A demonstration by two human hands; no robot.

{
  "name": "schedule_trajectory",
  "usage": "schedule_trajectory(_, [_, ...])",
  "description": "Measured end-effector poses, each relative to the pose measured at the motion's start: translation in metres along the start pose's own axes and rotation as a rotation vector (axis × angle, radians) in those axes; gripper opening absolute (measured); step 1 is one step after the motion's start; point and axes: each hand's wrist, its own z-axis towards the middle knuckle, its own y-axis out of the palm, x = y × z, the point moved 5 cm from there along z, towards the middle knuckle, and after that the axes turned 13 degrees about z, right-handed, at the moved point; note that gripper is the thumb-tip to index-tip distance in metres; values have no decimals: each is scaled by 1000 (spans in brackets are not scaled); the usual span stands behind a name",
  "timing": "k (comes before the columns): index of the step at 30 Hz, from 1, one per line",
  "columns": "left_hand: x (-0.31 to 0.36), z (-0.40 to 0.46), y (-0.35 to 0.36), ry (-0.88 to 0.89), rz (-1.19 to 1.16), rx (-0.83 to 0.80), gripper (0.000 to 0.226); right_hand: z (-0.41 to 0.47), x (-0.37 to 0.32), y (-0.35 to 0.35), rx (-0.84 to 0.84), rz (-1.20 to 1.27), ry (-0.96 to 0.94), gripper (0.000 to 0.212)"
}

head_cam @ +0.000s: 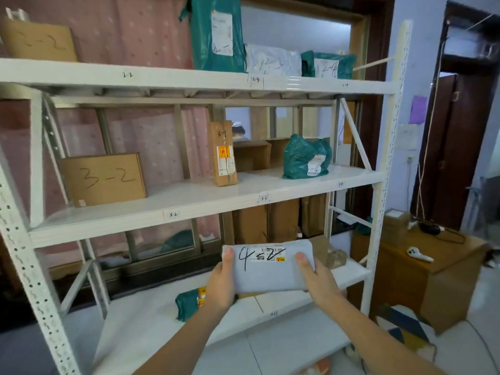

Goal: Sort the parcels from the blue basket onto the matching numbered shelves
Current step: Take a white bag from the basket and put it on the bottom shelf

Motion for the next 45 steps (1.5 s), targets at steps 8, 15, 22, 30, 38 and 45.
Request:
schedule_trajectory(8, [-60, 15, -55, -88, 66, 135, 65, 20, 47, 72, -96, -70, 76, 58])
schedule_trajectory(15, [-133, 24, -149, -221, 57, 246, 81, 32, 69, 195, -390, -72, 134, 53])
schedule_trajectory(22, [-195, 54, -248, -298, 154, 328, 44, 53, 110, 317, -538, -183, 198, 87])
schedule_trajectory(30, [-244, 114, -303, -358, 251, 336, 51, 89, 140, 402, -581, -251, 154, 41])
schedule_trajectory(38, [-337, 169, -316, -553, 411, 342, 48, 132, 221, 441, -590, -340, 168, 19])
schedule_trajectory(45, [-416, 193, -301, -628, 334, 352, 12, 148, 316, 469, -575, -288, 378, 20])
